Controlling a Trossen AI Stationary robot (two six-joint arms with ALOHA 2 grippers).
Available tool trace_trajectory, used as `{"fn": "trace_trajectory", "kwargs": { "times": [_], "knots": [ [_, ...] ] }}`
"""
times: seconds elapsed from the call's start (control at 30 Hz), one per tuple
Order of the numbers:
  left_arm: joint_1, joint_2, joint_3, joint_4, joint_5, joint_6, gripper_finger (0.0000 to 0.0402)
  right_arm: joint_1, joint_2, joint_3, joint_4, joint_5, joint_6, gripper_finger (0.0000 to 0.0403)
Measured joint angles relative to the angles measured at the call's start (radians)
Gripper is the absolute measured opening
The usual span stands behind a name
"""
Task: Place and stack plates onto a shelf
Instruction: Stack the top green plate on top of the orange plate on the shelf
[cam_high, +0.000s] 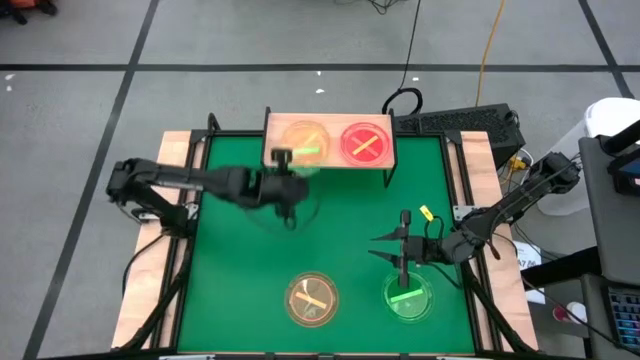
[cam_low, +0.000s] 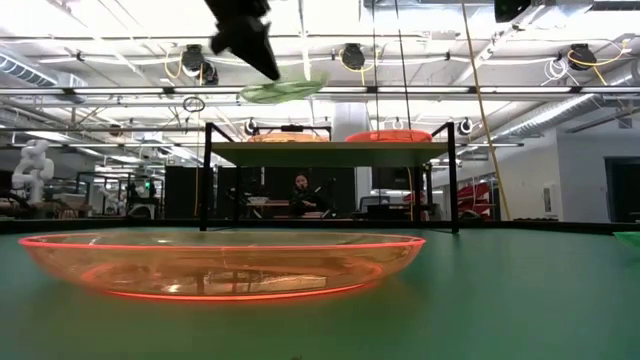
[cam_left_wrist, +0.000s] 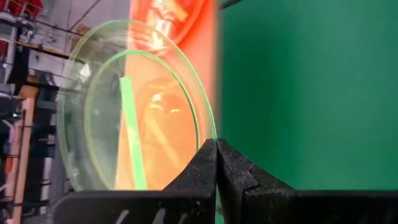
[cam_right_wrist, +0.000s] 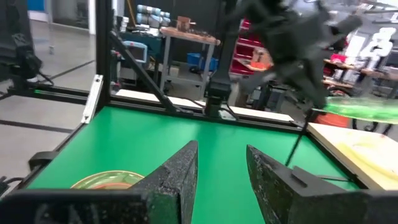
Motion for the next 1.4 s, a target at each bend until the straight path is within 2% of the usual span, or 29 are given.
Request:
{"fn": "trace_trajectory", "kwargs": {
  "times": [0.1, 0.23, 0.37, 0.6, 0.9, 1.4],
  "knots": [
    [0.111, 0.0, 0.0, 0.076, 0.105, 0.077, 0.0001, -0.001, 0.0, 0.0, -0.004, 0.014, -0.004, 0.0118],
    [0.22, 0.0, 0.0, 0.108, 0.261, 0.097, 0.0008, 0.0, 0.0, 0.0, -0.005, 0.014, -0.019, 0.0118],
    [0.283, 0.0, 0.0, 0.109, 0.331, 0.104, 0.0021, 0.0, 0.0, 0.0, -0.005, 0.014, -0.041, 0.0118],
    [0.302, 0.0, 0.0, 0.11, 0.378, 0.127, 0.0025, -0.001, 0.0, 0.0, -0.005, 0.015, -0.064, 0.0118],
    [0.271, 0.0, 0.001, 0.11, 0.373, 0.108, 0.0026, -0.028, 0.0, 0.0, -0.005, 0.014, -0.064, 0.0118],
    [0.285, -0.001, 0.001, 0.129, 0.346, 0.059, 0.0027, -0.045, 0.0, 0.0, -0.014, 0.01, -0.063, 0.0118]
  ]
}}
